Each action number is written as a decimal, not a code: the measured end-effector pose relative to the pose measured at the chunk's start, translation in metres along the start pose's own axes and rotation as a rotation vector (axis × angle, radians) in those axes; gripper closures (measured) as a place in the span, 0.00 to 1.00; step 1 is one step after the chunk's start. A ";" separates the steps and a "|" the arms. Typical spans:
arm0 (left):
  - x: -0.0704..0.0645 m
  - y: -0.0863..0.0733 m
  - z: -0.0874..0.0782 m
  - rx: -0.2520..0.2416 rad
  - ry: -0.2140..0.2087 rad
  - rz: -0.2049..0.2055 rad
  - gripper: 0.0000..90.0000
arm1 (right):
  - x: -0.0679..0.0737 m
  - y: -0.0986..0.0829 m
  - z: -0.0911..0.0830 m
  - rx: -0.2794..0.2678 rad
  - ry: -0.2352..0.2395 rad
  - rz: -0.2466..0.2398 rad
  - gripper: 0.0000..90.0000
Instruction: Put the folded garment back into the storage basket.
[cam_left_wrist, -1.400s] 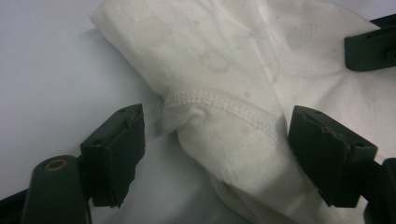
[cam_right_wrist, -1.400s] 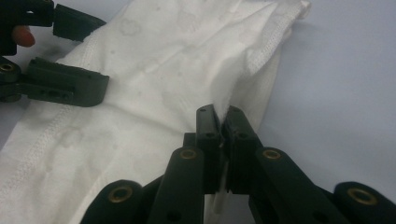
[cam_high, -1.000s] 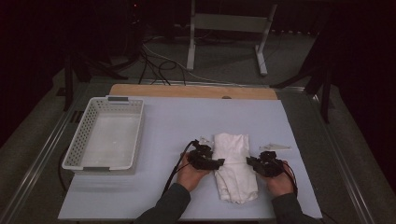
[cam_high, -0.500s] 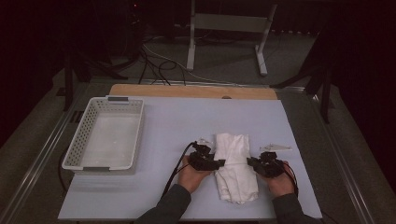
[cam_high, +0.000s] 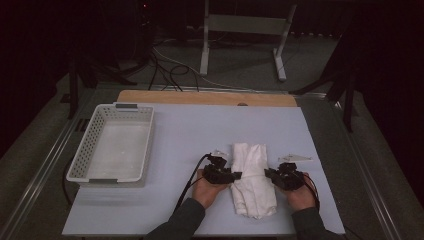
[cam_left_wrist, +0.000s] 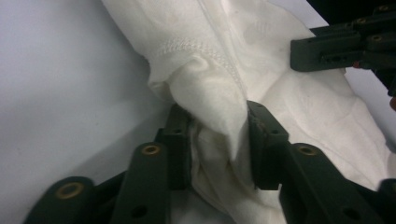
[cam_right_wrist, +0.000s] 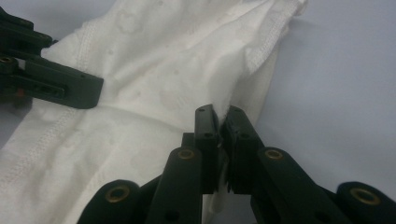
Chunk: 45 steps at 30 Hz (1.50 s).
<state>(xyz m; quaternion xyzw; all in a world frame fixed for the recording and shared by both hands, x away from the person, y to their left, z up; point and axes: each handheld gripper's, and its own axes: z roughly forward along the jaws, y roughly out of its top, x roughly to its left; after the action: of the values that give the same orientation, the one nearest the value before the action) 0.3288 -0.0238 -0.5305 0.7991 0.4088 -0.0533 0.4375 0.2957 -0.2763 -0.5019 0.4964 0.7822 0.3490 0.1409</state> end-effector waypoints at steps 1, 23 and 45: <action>0.000 0.000 0.000 0.000 0.002 0.000 0.79 | 0.000 -0.001 -0.001 -0.001 -0.002 -0.001 0.94; 0.002 0.003 -0.002 -0.011 -0.018 0.000 0.84 | -0.005 -0.005 -0.023 -0.149 -0.006 0.042 0.33; 0.005 0.012 -0.016 -0.044 -0.107 -0.048 0.83 | 0.004 -0.009 -0.026 -0.164 0.007 -0.025 0.32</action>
<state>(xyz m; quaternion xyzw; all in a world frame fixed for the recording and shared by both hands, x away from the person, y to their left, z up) 0.3364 -0.0120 -0.5154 0.7753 0.4050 -0.0976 0.4747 0.2726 -0.2854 -0.4888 0.4720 0.7577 0.4119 0.1830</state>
